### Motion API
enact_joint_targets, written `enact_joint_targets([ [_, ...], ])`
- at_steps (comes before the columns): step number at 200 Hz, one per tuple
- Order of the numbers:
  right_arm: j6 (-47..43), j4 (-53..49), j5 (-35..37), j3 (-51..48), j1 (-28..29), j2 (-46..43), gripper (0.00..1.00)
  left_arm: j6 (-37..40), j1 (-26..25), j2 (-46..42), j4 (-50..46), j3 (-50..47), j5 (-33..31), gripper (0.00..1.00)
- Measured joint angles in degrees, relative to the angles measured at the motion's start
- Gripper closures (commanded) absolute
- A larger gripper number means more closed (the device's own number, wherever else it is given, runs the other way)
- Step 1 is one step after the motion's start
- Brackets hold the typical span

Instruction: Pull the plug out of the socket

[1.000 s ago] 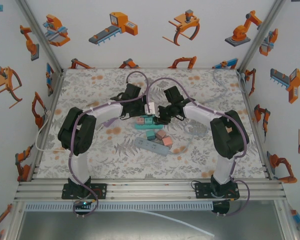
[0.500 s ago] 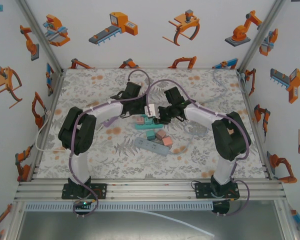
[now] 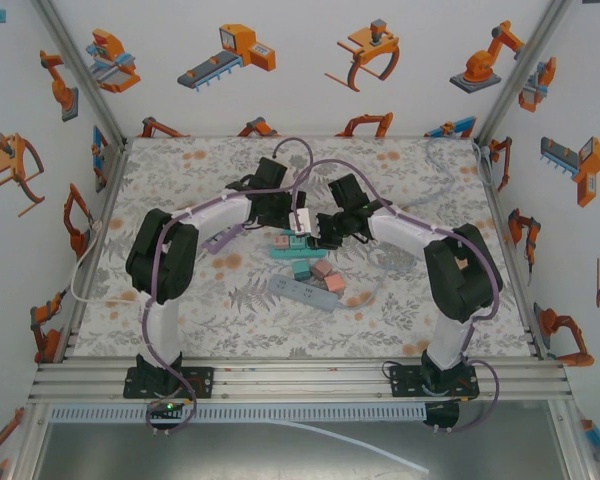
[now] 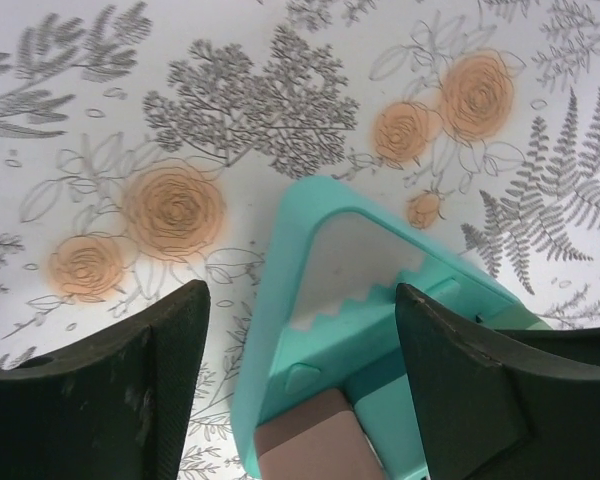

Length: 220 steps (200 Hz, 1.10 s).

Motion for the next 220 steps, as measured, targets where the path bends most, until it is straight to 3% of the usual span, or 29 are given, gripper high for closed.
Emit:
enact_joint_targets([
  [106, 2.1, 2.7, -0.9, -1.9, 0.0, -5.2, 0.9, -1.1, -1.2, 0.9, -2.7, 1.7, 0.0, 0.39],
  [132, 7.0, 8.2, -1.7, -6.2, 0.6, -9.5, 0.89, -1.9, -1.0, -0.9, -0.3, -1.2, 0.5, 0.37],
  [153, 17.7, 16.2, 0.5, -11.5, 1.4, -14.6, 0.89, -2.6, -0.5, -1.8, 0.6, -2.1, 1.2, 0.32],
  [178, 36.6, 25.4, 7.5, -17.9, 0.9, -21.5, 0.9, -2.8, 0.0, -2.3, -0.9, -2.0, 1.4, 0.27],
  [220, 67.1, 27.9, 18.6, -21.4, 0.3, -27.5, 0.94, -2.6, 0.4, -3.7, -7.1, -1.5, -0.4, 0.19],
])
